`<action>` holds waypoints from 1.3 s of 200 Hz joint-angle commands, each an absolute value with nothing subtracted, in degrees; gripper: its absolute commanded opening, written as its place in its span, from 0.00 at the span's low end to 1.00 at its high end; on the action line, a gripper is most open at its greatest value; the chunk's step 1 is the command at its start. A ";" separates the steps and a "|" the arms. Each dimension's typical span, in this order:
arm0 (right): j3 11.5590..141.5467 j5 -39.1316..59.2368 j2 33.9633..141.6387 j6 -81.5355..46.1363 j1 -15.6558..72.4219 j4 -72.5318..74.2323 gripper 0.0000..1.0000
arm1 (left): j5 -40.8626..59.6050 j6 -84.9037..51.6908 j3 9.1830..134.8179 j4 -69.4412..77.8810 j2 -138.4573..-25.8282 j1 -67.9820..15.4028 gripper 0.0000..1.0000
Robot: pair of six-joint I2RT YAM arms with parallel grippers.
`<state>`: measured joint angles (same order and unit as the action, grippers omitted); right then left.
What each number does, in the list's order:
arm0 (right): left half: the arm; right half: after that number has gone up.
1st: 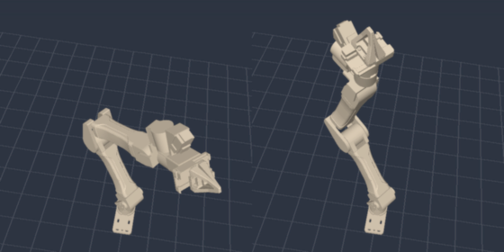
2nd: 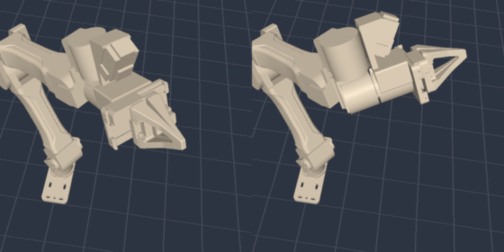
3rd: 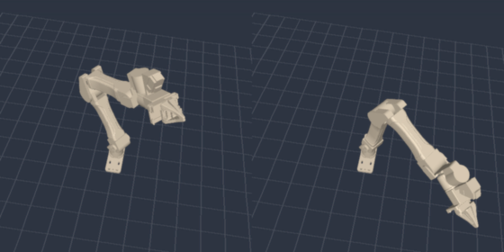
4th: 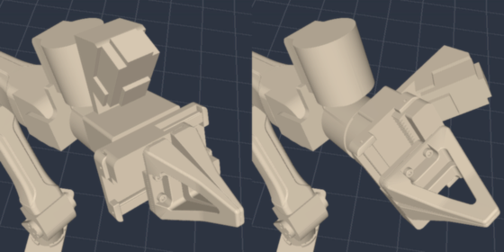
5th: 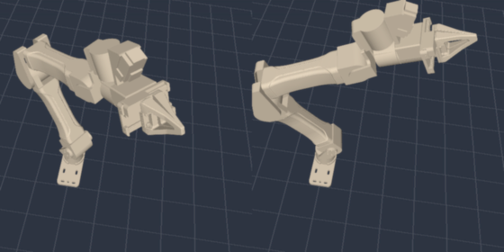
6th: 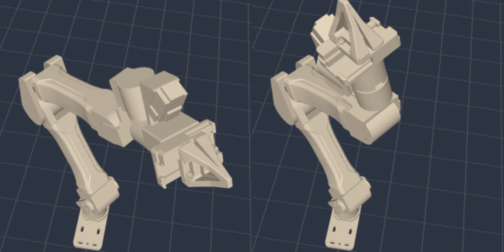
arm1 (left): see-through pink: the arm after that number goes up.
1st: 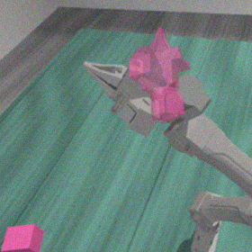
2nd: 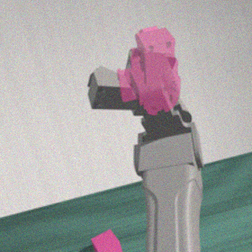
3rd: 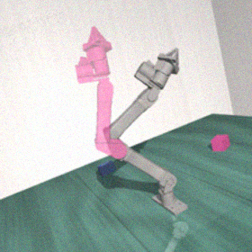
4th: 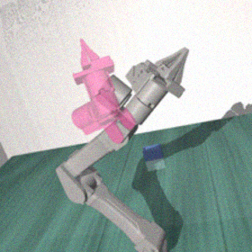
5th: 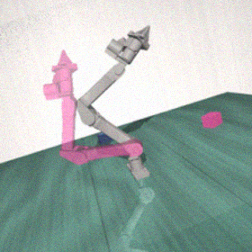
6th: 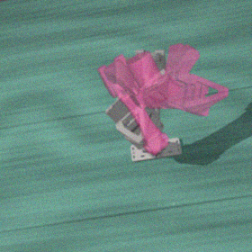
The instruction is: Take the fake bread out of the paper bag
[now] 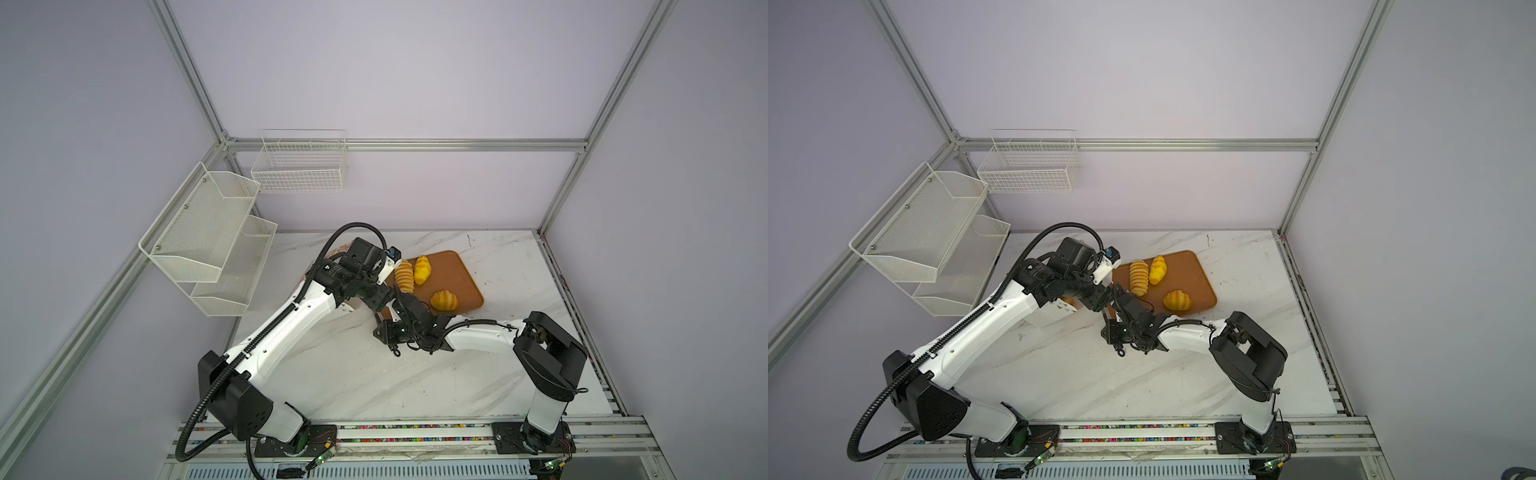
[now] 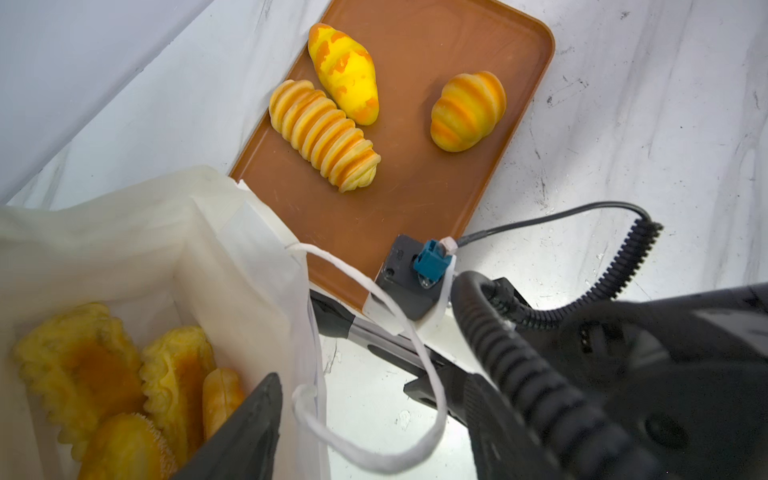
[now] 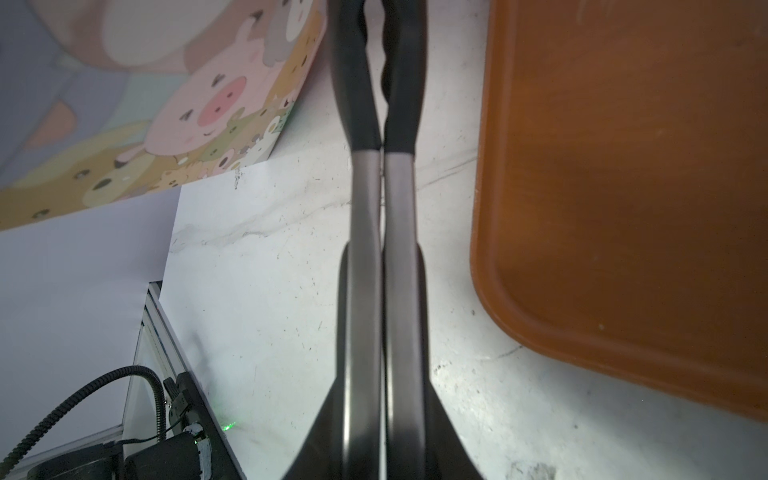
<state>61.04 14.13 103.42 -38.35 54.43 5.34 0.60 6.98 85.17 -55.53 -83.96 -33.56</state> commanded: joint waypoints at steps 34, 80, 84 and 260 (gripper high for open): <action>61.16 12.33 102.44 -39.09 54.92 5.74 0.00 | 0.69 5.96 91.21 -58.16 -77.26 -35.12 0.71; 61.95 11.42 102.73 -39.25 54.85 4.51 0.00 | 2.60 6.28 94.17 -59.20 -71.78 -35.51 0.71; 61.92 11.43 102.72 -39.27 54.84 4.50 0.00 | 1.61 6.29 94.49 -59.47 -71.27 -35.51 0.71; 63.20 9.76 101.16 -37.00 54.87 0.80 0.00 | -24.68 11.86 85.06 -56.13 -77.47 -26.27 0.67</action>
<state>61.93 11.16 103.39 -37.78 54.46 0.71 -25.96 10.33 87.90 -59.70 -76.84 -27.31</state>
